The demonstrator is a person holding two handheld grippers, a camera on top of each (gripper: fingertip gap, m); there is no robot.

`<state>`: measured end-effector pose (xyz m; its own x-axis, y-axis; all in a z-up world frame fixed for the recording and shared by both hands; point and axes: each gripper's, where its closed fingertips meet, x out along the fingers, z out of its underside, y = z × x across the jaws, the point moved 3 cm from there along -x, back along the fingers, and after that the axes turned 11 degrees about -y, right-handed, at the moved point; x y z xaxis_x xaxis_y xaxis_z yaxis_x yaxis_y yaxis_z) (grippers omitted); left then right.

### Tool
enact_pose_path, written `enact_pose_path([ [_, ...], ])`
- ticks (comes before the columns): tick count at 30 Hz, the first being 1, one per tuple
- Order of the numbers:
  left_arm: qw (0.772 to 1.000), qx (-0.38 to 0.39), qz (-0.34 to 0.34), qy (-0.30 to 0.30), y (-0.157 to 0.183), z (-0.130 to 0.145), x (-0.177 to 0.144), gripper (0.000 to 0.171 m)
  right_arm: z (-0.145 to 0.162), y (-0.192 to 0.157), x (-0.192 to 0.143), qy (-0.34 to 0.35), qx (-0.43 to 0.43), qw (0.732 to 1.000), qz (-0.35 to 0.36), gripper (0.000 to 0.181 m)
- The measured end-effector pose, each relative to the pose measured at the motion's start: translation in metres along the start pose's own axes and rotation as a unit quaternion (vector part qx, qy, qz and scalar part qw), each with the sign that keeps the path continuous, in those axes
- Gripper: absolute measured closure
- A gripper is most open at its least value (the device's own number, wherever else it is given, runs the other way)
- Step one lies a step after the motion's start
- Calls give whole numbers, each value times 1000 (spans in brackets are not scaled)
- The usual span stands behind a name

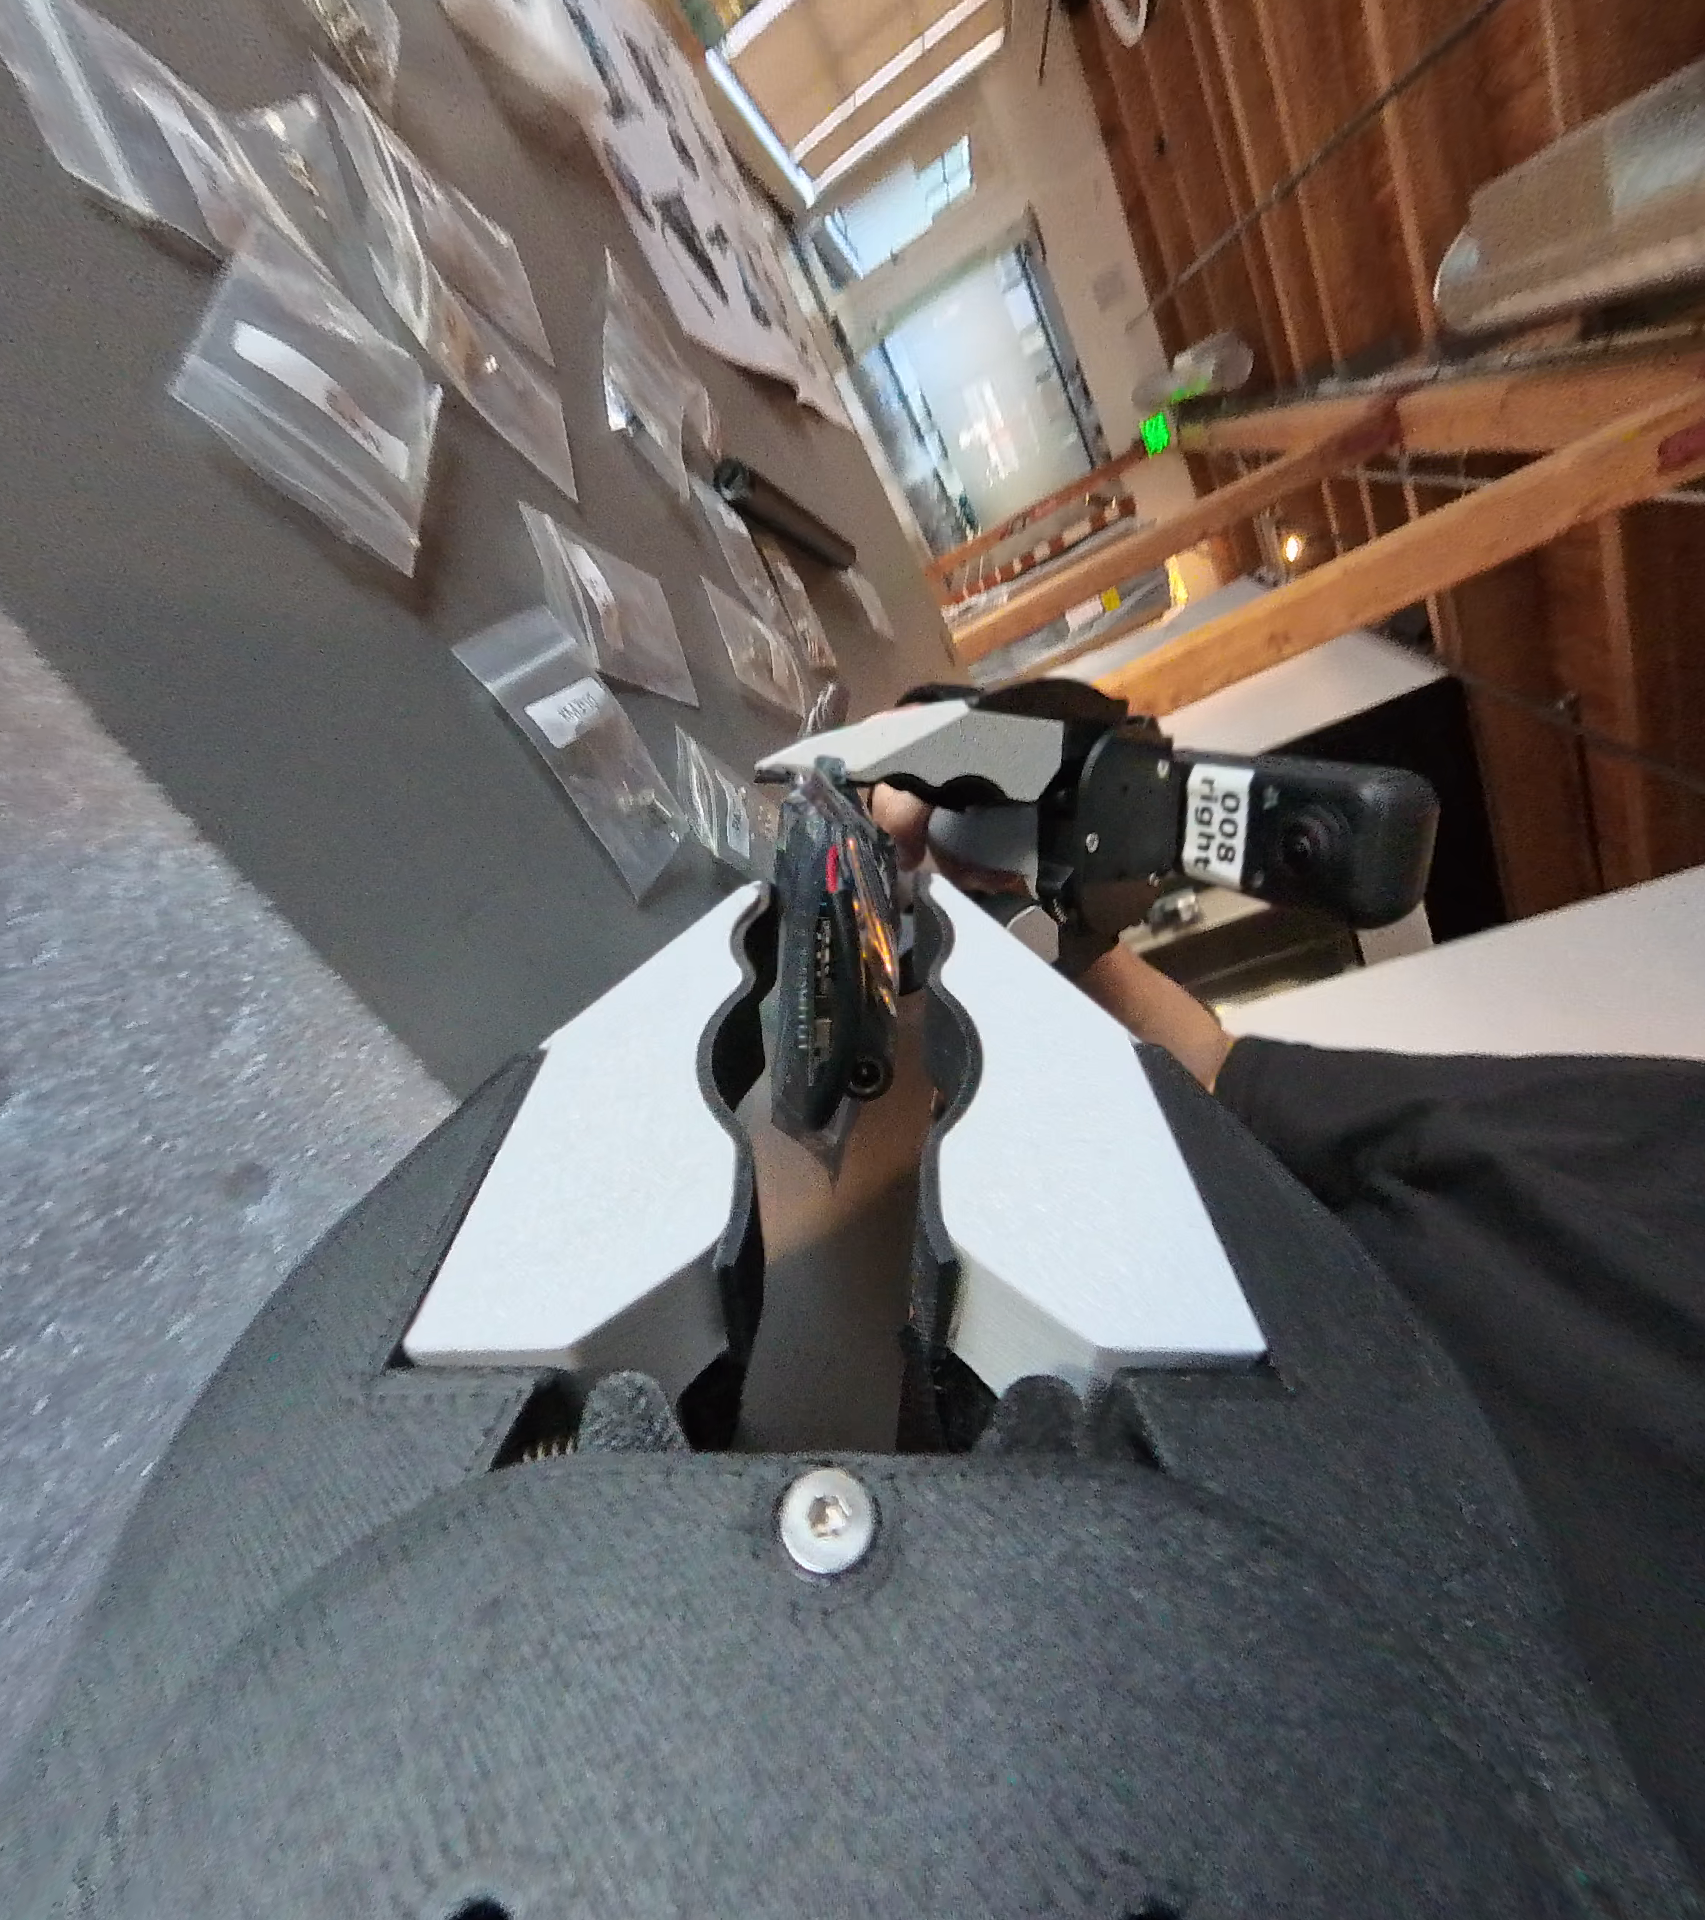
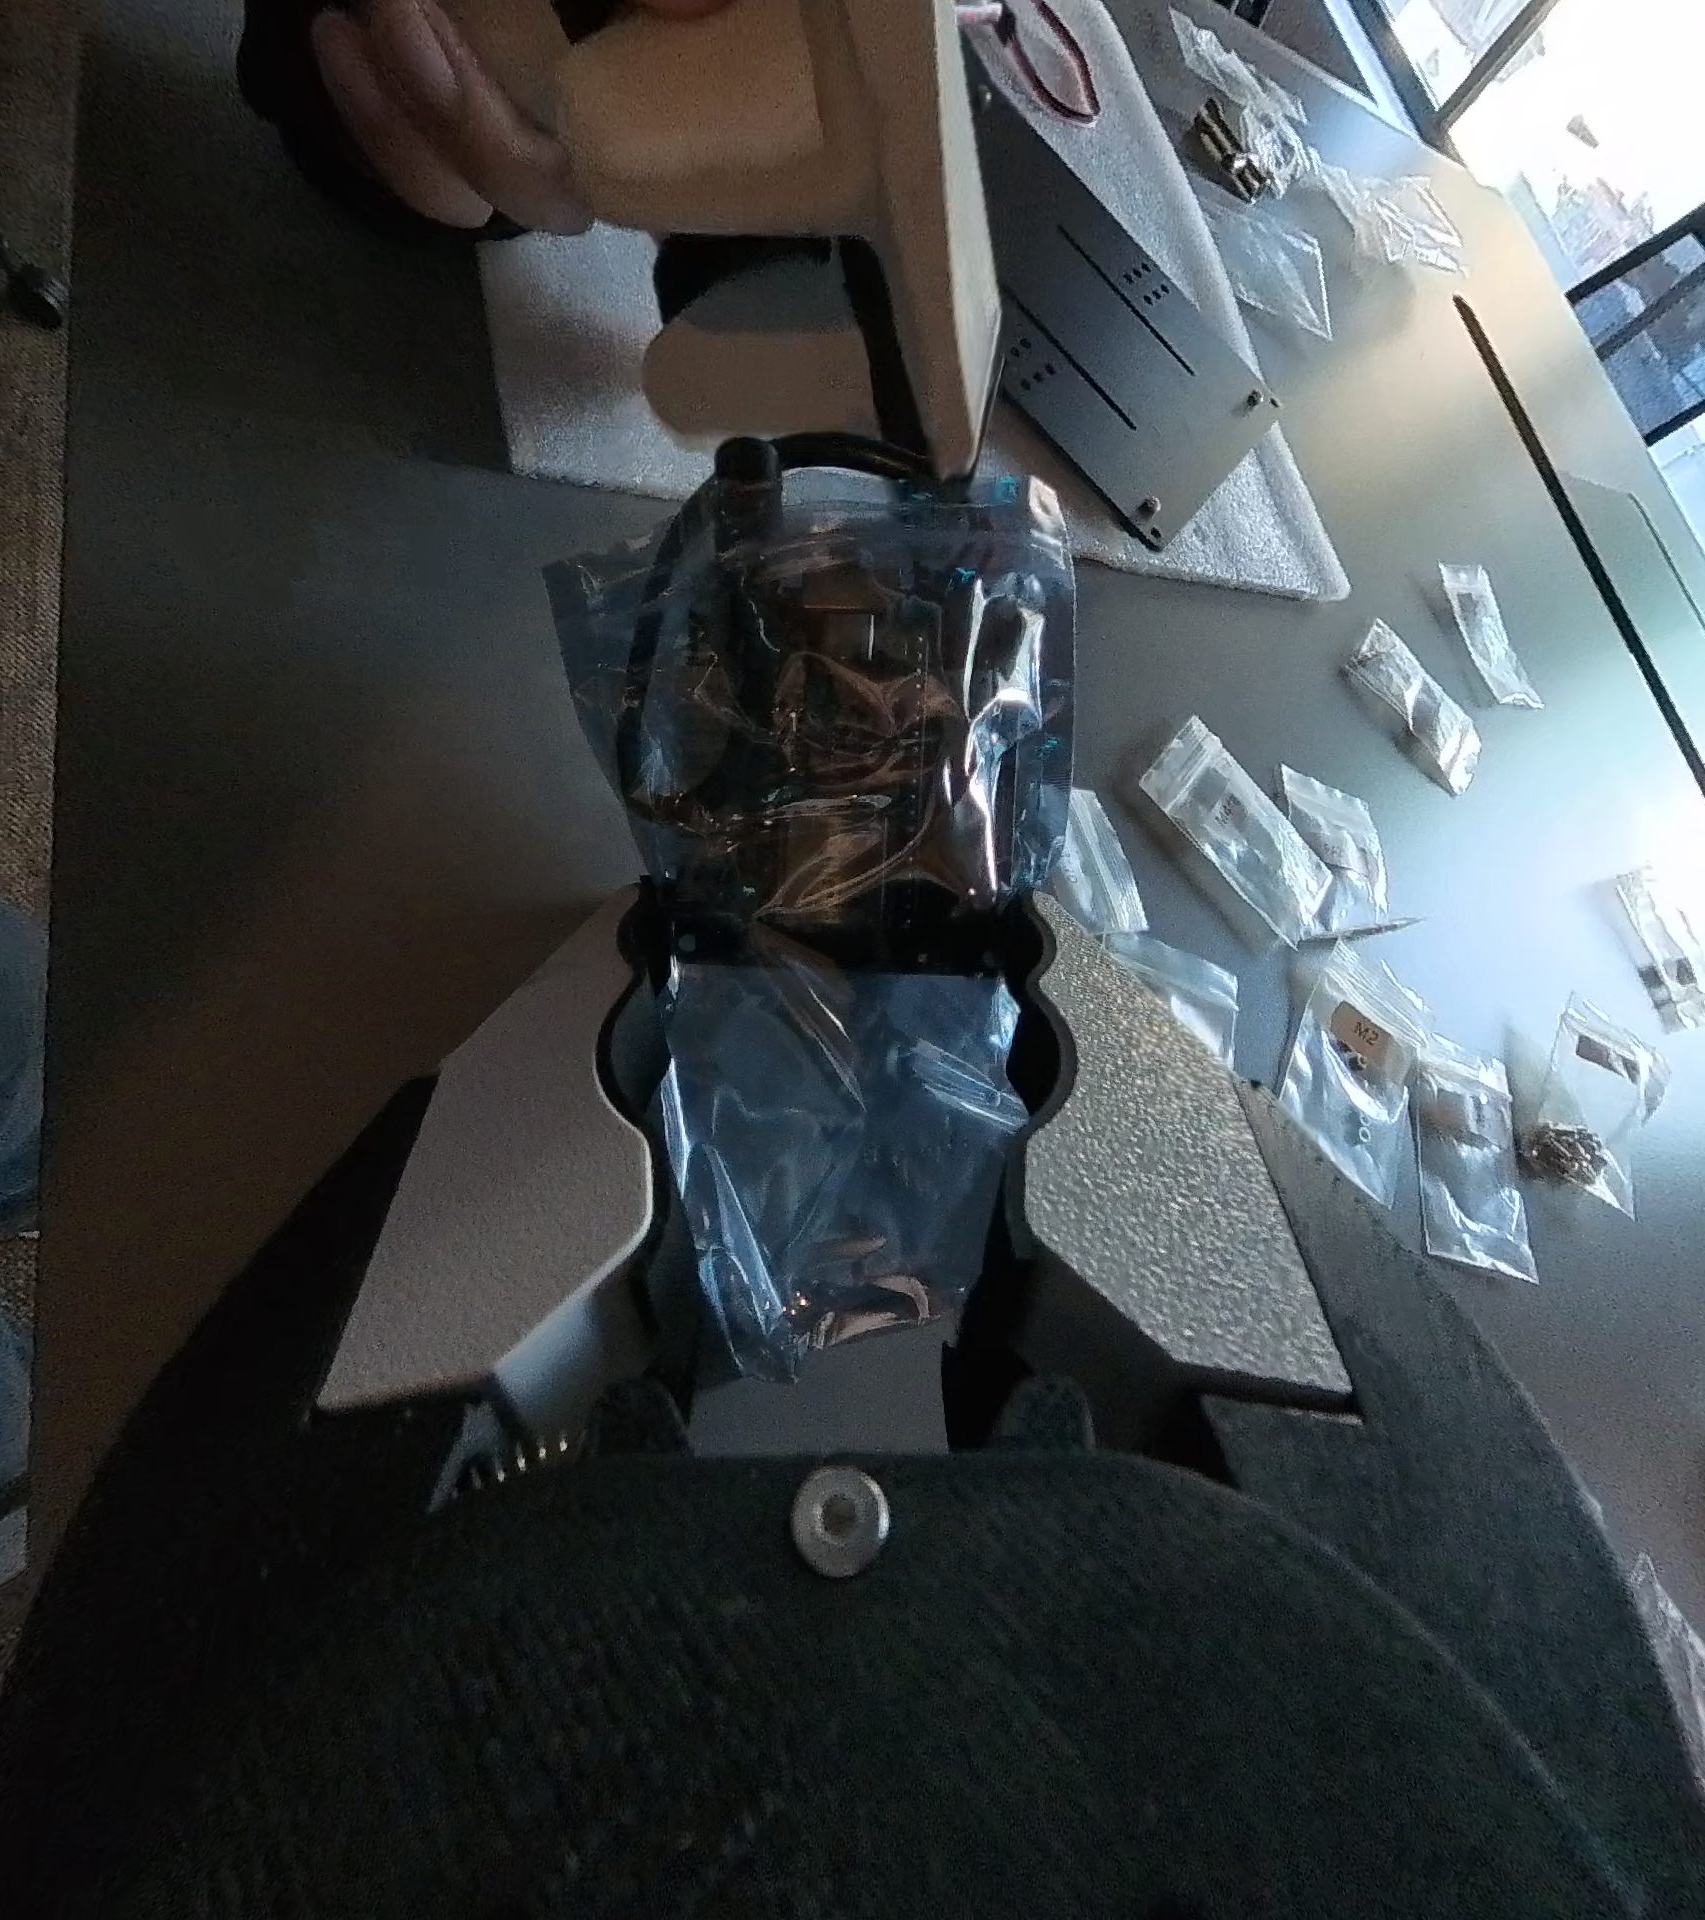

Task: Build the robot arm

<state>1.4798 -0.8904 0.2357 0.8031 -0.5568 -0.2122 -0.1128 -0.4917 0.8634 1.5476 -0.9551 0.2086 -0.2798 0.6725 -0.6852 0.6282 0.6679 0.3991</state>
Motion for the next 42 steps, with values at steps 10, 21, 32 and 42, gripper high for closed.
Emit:
enact_pose_path([
  [10, 999, 17, -19, -39, -1, 3, 15, 158, -6, -2, 2, 1, -34, 999, -8, 117],
  [21, 999, 17, -18, -48, -1, 5, 16, 158, -11, -1, 4, -15, -82, 996, -16, 117],
  [32, 1000, -5, -18, -24, -6, 2, 11, 158, -5, 15, 9, -7, 24, 1000, -14, 87],
  [42, 999, 9, 16, 46, 4, -8, -3, 158, 24, 50, -37, 151, 458, 867, -124, 107],
])
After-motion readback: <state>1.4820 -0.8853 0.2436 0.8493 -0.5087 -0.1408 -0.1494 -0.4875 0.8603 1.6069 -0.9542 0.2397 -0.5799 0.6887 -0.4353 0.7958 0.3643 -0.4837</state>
